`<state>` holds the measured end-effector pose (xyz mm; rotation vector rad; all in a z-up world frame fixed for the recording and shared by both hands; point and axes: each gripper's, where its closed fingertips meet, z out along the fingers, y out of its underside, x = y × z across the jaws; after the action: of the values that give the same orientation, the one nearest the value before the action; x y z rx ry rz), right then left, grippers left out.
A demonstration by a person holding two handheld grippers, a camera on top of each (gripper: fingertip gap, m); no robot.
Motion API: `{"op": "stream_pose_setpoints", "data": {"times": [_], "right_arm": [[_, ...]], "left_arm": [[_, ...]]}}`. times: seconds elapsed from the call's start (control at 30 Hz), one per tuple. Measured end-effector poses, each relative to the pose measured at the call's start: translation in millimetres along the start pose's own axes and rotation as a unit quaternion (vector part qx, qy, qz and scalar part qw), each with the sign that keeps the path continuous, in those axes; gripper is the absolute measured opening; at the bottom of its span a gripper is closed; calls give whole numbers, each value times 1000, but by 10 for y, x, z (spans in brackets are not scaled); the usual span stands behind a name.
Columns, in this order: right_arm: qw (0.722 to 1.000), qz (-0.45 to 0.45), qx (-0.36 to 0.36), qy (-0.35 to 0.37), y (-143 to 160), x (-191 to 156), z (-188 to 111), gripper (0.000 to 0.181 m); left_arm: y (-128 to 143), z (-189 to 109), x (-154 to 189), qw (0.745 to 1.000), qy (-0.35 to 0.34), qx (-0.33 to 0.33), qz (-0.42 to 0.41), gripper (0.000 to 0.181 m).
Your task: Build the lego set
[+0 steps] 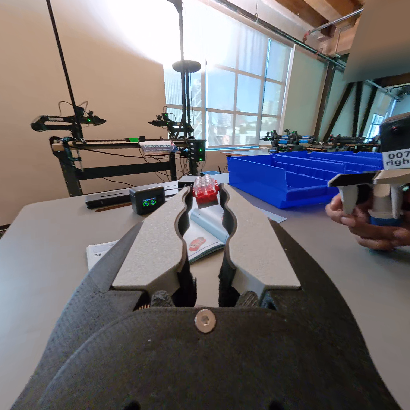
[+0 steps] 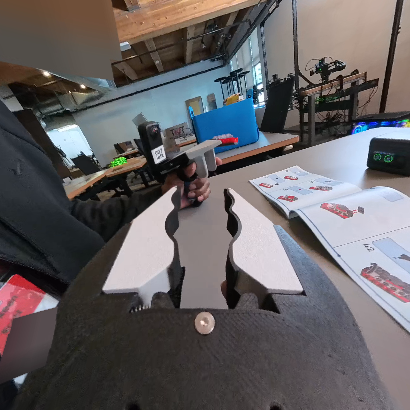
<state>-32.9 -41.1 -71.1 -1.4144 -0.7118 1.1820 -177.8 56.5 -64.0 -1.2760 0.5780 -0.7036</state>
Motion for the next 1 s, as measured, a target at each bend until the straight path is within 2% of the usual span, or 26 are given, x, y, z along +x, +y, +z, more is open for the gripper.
{"op": "stream_pose_setpoints", "data": {"times": [0.43,0.63,0.77,1.0], "right_arm": [[993,102,52,-27,-81,-31,-215,38],[990,124,53,-46,-76,-155,-297,37],[989,122,42,-69,-63,-319,-501,36],[986,110,24,-126,-90,-649,-1054,36]], "left_arm": [[62,57,-162,997,-71,-19,21,24],[-10,18,-157,990,-121,3,66,23],[-53,97,193,990,-127,23,54,24],[23,488,1175,992,-122,19,-28,24]]}}
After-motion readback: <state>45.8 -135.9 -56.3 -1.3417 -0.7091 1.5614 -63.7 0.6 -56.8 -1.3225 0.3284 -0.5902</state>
